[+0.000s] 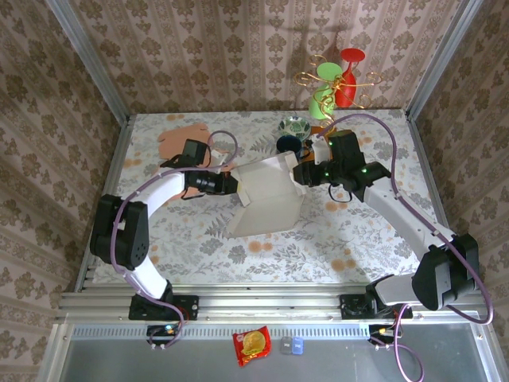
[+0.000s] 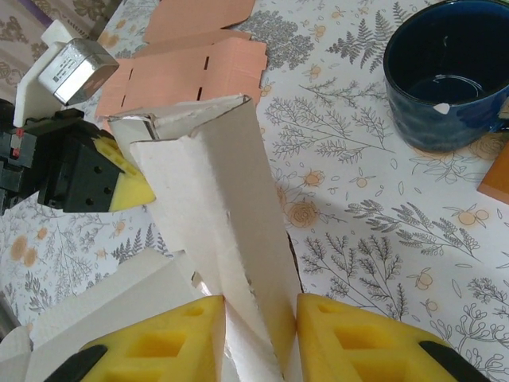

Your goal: Fold the paper box

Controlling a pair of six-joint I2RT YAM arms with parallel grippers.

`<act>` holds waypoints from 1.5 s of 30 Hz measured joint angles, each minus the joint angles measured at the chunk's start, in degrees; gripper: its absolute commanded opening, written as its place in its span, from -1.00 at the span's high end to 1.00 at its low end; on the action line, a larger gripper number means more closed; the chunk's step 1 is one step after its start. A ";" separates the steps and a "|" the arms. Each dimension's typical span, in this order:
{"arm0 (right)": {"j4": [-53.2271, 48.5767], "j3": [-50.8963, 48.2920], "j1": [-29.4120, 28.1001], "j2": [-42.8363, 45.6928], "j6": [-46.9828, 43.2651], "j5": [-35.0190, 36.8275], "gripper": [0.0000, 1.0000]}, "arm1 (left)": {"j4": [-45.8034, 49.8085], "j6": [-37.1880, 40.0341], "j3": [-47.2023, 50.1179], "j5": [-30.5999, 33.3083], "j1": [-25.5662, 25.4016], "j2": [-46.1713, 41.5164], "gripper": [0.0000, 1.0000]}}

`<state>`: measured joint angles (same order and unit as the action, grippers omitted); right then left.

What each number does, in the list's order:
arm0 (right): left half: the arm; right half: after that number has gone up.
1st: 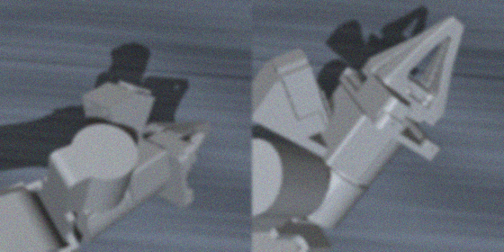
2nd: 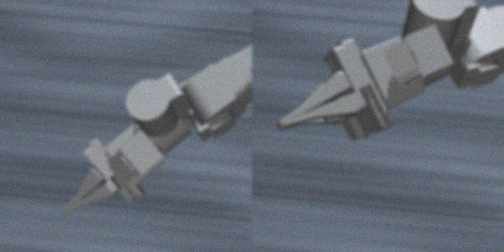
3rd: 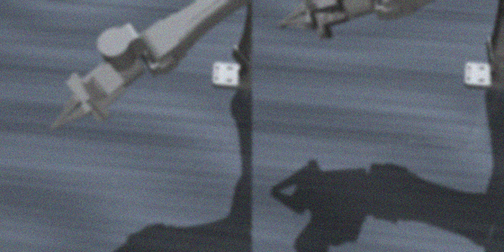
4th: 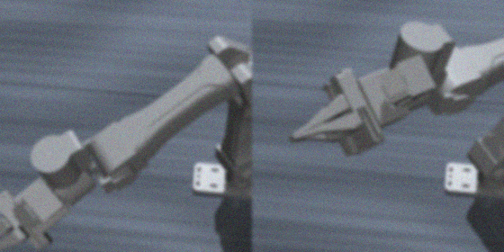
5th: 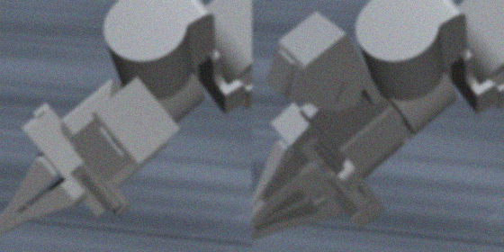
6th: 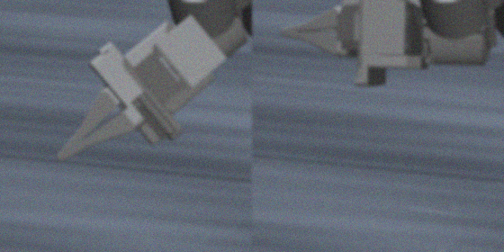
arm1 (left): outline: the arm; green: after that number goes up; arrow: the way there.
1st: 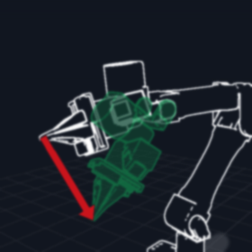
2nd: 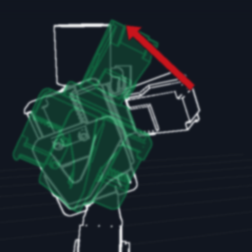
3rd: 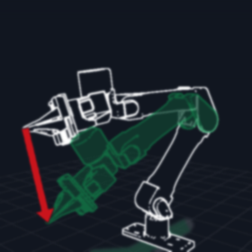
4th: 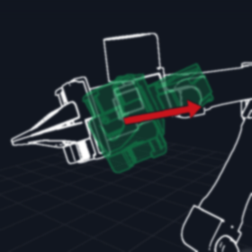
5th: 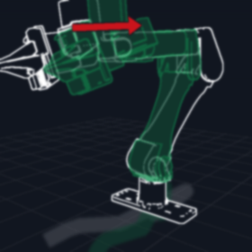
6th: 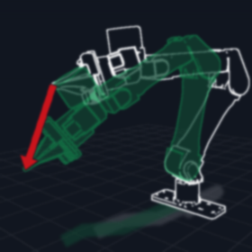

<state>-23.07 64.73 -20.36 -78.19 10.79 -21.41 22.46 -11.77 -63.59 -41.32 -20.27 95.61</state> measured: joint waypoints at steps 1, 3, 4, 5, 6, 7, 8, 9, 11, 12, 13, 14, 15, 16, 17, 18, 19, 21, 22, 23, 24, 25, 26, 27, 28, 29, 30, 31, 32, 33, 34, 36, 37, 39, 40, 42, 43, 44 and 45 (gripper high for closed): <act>-0.13 0.17 -0.17 -0.11 -0.13 0.04 0.35 | 0.39 -0.02 -0.37 0.28 -0.02 0.00 1.00; -0.33 0.57 -0.55 -0.42 -0.24 0.11 0.34 | 1.14 -0.07 -0.96 0.79 -0.07 0.00 1.00; -0.35 0.61 -0.72 -0.44 -0.35 0.11 0.35 | 1.60 -0.13 -1.27 0.96 -0.13 -0.02 1.00; -0.42 0.61 -0.83 -0.46 -0.42 0.17 0.35 | 1.81 -0.20 -1.46 1.18 -0.26 -0.04 1.00; -0.59 0.66 -0.92 -0.46 -0.52 0.28 0.34 | 2.03 -0.20 -1.62 1.33 -0.39 -0.11 1.00; -0.98 0.85 -0.92 -0.52 -0.66 0.46 0.34 | 2.29 -0.22 -1.70 1.51 -0.57 -0.22 1.00; -1.18 1.01 -0.94 -0.57 -0.76 0.57 0.33 | 2.45 -0.22 -1.70 1.60 -0.68 -0.31 1.00; -1.55 1.29 -1.01 -0.74 -1.01 0.96 0.31 | 2.67 -0.24 -1.73 1.75 -0.81 -0.37 1.00; -1.99 2.16 -1.44 -1.51 -1.55 1.88 0.30 | 3.28 -0.26 -1.90 2.19 -1.16 -0.48 1.00; -2.12 2.62 -1.79 -2.14 -1.84 2.73 0.30 | 3.69 -0.28 -2.10 2.56 -1.38 -0.48 1.00; -2.54 3.08 -2.12 -2.71 -2.01 3.74 0.29 | 4.15 -0.42 -2.27 3.06 -1.55 -0.48 1.00; -2.91 3.43 -2.40 -3.23 -2.12 4.79 0.28 | 4.57 -0.46 -2.40 3.48 -1.68 -0.48 1.00; -3.39 3.85 -2.71 -3.80 -2.29 6.05 0.28 | 4.81 -0.50 -2.45 3.89 -1.84 -0.52 1.00; -3.89 4.26 -3.02 -4.33 -2.49 7.28 0.27 | 5.11 -0.61 -2.47 4.17 -1.97 -0.55 1.00; -4.48 4.61 -3.28 -4.72 -2.69 8.35 0.27 | 5.40 -0.63 -2.47 4.37 -2.12 -0.59 1.00; -4.87 5.05 -3.67 -5.16 -2.93 9.70 0.27 | 5.55 -0.63 -2.47 4.57 -2.27 -0.63 1.00; -5.40 5.49 -4.11 -5.53 -3.17 11.10 0.28 | 5.64 -0.63 -2.47 4.79 -2.47 -0.74 1.00; -5.95 6.10 -4.92 -6.08 -3.23 13.70 0.28 | 5.70 -0.66 -2.47 5.18 -2.67 -0.96 1.00; -6.05 6.36 -5.38 -6.34 -3.34 15.06 0.29 | 5.73 -0.66 -2.47 5.35 -2.69 -1.16 1.00; -6.19 6.62 -5.81 -6.64 -3.37 16.26 0.31 | 5.84 -0.66 -2.49 5.42 -2.69 -1.36 1.00; -6.47 6.97 -6.32 -7.02 -3.39 17.68 0.36 | 5.95 -0.66 -2.49 5.55 -2.69 -1.57 1.00; -6.88 7.30 -6.82 -7.41 -3.39 19.10 0.41 | 6.01 -0.66 -2.51 5.70 -2.71 -1.75 1.00; -7.17 7.50 -7.26 -7.72 -3.41 20.35 0.45 | 6.21 -0.68 -2.54 5.86 -2.71 -1.86 1.00; -7.43 7.67 -7.78 -8.11 -3.26 22.03 0.50 | 6.45 -0.72 -2.56 5.99 -2.71 -1.88 1.00; -7.72 7.76 -8.31 -8.50 -3.13 23.80 0.57 | 6.69 -0.90 -2.58 6.16 -2.82 -1.88 1.00; -8.26 7.98 -8.81 -8.90 -3.02 25.38 0.64 | 6.86 -1.03 -2.60 6.38 -2.93 -1.88 1.00; -8.79 8.24 -9.38 -9.35 -2.78 27.30 0.71 | 7.15 -1.14 -2.64 6.88 -3.17 -1.88 1.00; -9.16 8.46 -9.90 -9.79 -2.27 29.14 0.78 | 7.56 -1.31 -2.78 7.28 -3.39 -1.88 1.00; -9.46 8.63 -10.34 -10.21 -1.70 30.93 0.84 | 7.85 -1.51 -2.91 7.61 -3.61 -1.88 1.00; -9.68 8.68 -10.69 -10.51 -1.22 32.61 0.89 | 8.11 -1.55 -3.06 7.85 -3.76 -1.88 1.00; -10.01 8.70 -11.06 -10.86 -0.61 34.25 0.96 | 8.24 -1.70 -3.28 8.02 -3.98 -1.88 1.00; -10.58 8.79 -11.91 -11.45 0.66 37.29 1.00 | 8.28 -1.84 -3.56 8.22 -4.35 -1.88 1.00; -11.04 9.05 -12.46 -11.80 1.33 39.01 1.00 | 8.41 -1.99 -3.67 8.33 -4.52 -1.88 1.00; -12.48 10.21 -13.75 -12.68 2.89 42.69 1.00 | 8.76 -2.29 -4.00 8.50 -4.90 -1.88 1.00; -13.35 10.97 -14.51 -13.18 3.72 44.61 1.00 | 8.94 -2.51 -4.33 8.76 -5.07 -1.86 1.00; -15.21 12.68 -15.82 -14.23 5.64 48.04 1.00 | 9.35 -3.15 -5.18 9.73 -5.51 -1.86 1.00; -16.50 13.90 -16.57 -15.04 7.02 50.12 1.00 | 9.40 -3.56 -5.64 10.34 -5.84 -1.84 1.00; -17.70 14.97 -17.07 -15.85 8.26 51.80 1.00 | 9.66 -3.89 -6.10 10.99 -6.23 -1.81 1.00; -18.73 15.78 -17.35 -16.48 9.20 53.02 1.00 | 9.92 -4.17 -6.47 11.54 -6.60 -1.81 1.00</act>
<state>-41.80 80.51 -37.71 -94.67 19.99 31.62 32.38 -15.94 -70.06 -29.78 -26.87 93.80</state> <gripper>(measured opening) 0.066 0.051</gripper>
